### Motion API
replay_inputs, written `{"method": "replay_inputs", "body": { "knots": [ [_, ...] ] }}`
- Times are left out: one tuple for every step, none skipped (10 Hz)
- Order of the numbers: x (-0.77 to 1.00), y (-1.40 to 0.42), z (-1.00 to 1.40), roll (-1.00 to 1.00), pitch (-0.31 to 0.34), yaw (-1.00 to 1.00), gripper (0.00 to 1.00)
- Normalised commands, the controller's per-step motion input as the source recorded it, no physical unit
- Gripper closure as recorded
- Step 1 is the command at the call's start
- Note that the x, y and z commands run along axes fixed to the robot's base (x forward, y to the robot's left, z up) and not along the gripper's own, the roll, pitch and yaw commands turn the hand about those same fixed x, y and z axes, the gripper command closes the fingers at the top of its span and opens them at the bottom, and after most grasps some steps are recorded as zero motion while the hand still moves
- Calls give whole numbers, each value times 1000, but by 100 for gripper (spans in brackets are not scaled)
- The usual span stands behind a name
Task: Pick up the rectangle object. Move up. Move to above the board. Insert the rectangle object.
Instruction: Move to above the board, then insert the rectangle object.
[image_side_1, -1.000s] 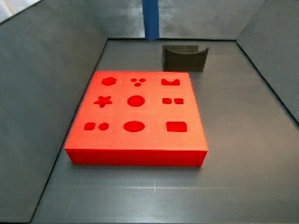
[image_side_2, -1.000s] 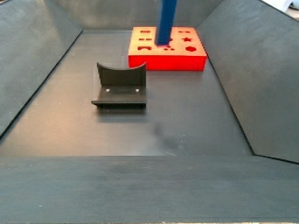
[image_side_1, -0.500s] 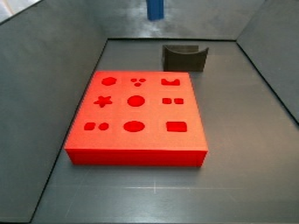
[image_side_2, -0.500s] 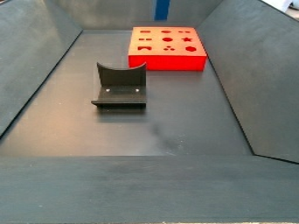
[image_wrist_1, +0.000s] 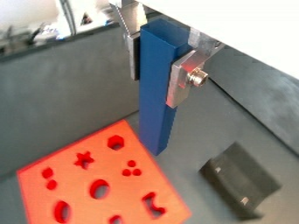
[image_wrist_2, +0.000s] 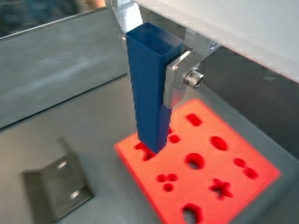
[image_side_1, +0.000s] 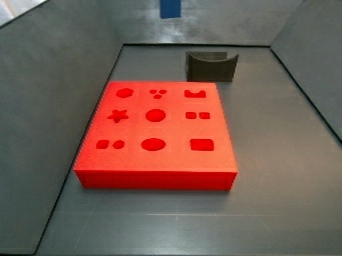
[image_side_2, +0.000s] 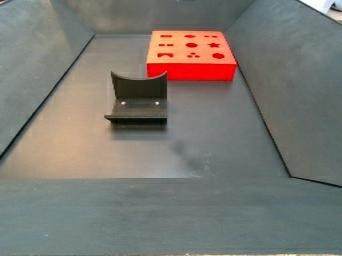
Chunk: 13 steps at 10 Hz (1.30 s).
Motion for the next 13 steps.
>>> {"method": "replay_inputs", "body": {
  "knots": [
    [-67,-1000,230,32,342,-863,100],
    [-25,-1000,243,11,278,-502,100],
    [3,-873,210,-1,248,-364,100],
    [33,-499,124,-5,202,-167,100],
    [55,-173,50,-4,147,-22,100],
    [66,0,-23,0,0,0,100],
    [637,0,-174,0,96,-31,100],
    [651,0,-246,0,83,-31,100],
    [674,-91,-211,37,79,-11,100],
    [609,-191,-211,69,51,0,100],
    [577,-286,-223,90,31,0,100],
    [600,-294,-214,81,33,0,100],
    [637,-289,-217,96,60,0,100]
  ]
}}
